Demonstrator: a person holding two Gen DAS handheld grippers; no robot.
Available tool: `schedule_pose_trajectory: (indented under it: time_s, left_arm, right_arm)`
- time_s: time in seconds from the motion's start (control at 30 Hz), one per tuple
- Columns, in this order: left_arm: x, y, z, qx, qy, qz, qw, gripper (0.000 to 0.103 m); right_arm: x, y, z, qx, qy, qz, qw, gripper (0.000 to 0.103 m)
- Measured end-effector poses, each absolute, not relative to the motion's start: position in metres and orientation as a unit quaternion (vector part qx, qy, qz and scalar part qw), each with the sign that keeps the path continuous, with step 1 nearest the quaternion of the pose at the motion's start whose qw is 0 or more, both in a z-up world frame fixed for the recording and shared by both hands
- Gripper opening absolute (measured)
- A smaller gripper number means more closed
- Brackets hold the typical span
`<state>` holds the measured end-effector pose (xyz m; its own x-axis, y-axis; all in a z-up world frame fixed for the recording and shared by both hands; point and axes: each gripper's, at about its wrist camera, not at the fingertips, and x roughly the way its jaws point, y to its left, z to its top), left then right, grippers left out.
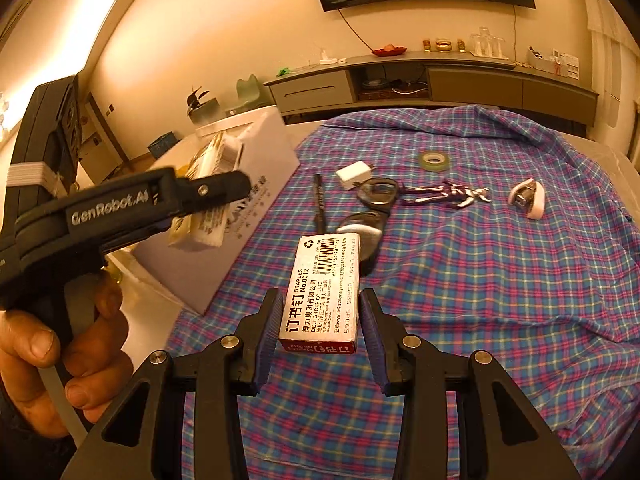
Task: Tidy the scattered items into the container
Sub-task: 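Carry the snack packet and staples box over the white box with both tools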
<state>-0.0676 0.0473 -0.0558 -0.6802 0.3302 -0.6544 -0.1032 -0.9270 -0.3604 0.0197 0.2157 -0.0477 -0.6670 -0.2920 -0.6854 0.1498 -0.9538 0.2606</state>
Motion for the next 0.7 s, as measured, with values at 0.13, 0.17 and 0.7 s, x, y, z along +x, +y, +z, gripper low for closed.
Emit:
schedule_pose_trajectory:
  time_s: [0.13, 0.17, 0.7]
  left_arm:
    - [-0.063, 0.038, -0.047, -0.372, -0.156, 0.907, 0.120, 0.054]
    - [-0.062, 0.035, -0.045, -0.369, -0.159, 0.908, 0.120, 0.054]
    - [-0.052, -0.007, -0.023, -0.341, -0.186, 0.915, 0.111, 0.054]
  right_arm:
    - [0.021, 0.198, -0.036, 0.384, -0.080, -0.910, 0.134, 0.041]
    - [0.021, 0.194, -0.033, 0.382, -0.078, -0.911, 0.136, 0.041]
    - [0.019, 0.144, 0.009, 0.358, -0.069, -0.914, 0.176, 0.041]
